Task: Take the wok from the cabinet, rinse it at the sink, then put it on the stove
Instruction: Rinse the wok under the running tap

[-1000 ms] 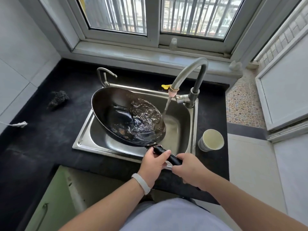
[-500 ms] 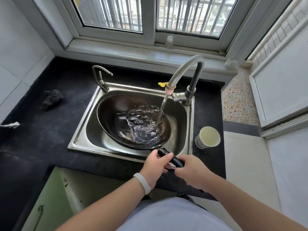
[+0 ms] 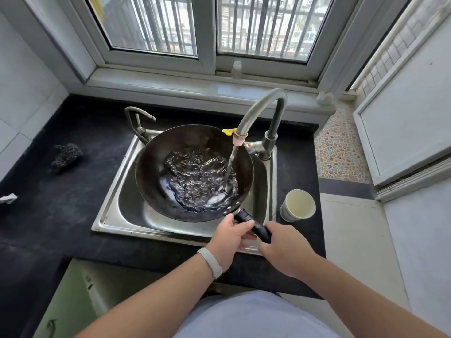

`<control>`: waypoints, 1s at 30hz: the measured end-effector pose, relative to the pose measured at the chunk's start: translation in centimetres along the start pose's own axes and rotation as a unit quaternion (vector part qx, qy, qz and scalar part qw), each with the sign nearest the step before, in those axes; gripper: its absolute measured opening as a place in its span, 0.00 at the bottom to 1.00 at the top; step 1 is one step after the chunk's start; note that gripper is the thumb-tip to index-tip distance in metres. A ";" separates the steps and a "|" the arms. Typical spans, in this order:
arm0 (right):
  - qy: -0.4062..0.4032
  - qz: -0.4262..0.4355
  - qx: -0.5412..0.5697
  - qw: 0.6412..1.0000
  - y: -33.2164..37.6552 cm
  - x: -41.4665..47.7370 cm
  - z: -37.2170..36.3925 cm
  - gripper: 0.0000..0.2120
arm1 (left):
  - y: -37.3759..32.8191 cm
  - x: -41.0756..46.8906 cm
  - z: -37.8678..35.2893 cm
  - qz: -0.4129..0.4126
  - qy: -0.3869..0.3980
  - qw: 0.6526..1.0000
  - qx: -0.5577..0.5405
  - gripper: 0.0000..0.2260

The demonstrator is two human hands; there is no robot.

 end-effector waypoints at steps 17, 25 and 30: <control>-0.082 -0.001 -0.115 0.990 0.1 0.6 2.6 0.08 | -2.8 2.0 -2.6 0.011 0.038 0.999 -0.037 0.05; -0.119 -0.016 -0.175 0.977 0.1 0.5 3.8 0.11 | -3.5 2.8 -4.0 0.012 0.084 0.995 -0.059 0.05; -0.116 -0.014 -0.197 0.973 0.2 -0.1 4.3 0.11 | -3.4 2.7 -4.2 0.026 0.101 0.993 -0.059 0.05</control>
Point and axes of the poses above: each hand's wrist, its own x-axis towards the middle knuckle, its own z-axis out of the back of the hand, y = z × x, the point moved 3 cm from there along x, towards the middle knuckle, and after that the axes turned 6 degrees about -x, right-handed, at the moved point
